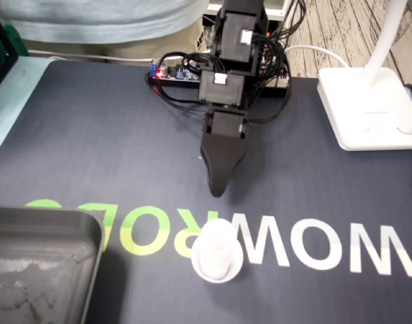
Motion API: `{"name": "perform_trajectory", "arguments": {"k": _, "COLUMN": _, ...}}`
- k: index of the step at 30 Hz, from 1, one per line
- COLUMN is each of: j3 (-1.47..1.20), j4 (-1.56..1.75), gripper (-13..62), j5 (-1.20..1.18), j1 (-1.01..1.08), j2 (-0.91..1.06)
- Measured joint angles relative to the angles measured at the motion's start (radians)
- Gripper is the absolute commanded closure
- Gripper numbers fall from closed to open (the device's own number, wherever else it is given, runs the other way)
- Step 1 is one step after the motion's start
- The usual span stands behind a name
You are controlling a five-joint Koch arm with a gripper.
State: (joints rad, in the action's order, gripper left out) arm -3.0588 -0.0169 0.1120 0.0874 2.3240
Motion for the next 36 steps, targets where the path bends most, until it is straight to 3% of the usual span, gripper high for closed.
{"name": "perform_trajectory", "arguments": {"k": 24, "j3": 0.020, "j4": 0.000, "gripper": 15.8, "j5": -0.002, "j1": 0.008, "j2": 0.000}}
{"name": "perform_trajectory", "arguments": {"k": 36, "j3": 0.155, "j4": -0.038, "gripper": 15.9, "j5": 0.008, "j1": -0.002, "j2": 0.000}}
